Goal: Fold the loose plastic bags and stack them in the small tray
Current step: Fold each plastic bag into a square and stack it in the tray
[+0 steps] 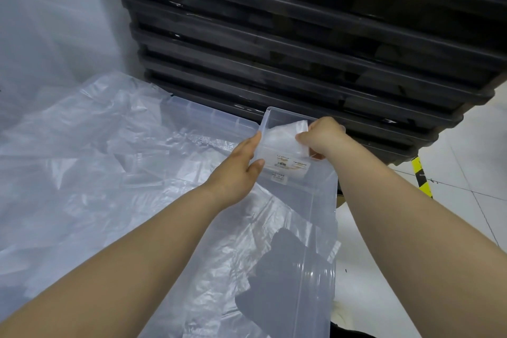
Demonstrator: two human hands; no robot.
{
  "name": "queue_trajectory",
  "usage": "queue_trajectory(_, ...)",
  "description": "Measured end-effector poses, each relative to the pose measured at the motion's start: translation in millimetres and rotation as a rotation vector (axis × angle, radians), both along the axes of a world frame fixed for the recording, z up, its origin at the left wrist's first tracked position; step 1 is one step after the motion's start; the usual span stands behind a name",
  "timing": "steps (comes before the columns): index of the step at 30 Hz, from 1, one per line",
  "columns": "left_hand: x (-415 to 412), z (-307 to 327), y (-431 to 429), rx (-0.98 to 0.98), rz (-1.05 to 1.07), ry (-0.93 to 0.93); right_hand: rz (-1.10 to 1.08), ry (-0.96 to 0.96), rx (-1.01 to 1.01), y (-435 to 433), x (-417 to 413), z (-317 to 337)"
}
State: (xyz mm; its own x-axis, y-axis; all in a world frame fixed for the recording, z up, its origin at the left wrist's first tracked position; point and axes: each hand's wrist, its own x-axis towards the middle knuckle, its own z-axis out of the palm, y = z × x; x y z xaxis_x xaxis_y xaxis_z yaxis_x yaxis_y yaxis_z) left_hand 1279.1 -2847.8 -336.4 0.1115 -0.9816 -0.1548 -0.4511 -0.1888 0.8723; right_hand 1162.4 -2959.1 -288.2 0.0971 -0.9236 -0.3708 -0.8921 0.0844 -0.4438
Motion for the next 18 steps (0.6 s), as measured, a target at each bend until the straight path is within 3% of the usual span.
queue_trajectory(10, 2.8, -1.8, -0.4, 0.005, -0.022, -0.032, 0.27, 0.396, -0.261, -8.1, -7.5, 22.3)
queue_trajectory(12, 2.9, -1.7, 0.0, 0.011, -0.022, -0.028, 0.316, 0.275, -0.285, -12.4, -11.3, 23.3)
queue_trajectory(15, 2.4, -0.8, 0.3, 0.019, -0.02, -0.018, 0.355, -0.087, -0.105, -10.3, -6.8, 14.4)
queue_trajectory(18, 2.8, -0.5, -0.1, 0.025, -0.022, -0.013, 0.439, -0.082, 0.044, -9.2, 7.2, -3.6)
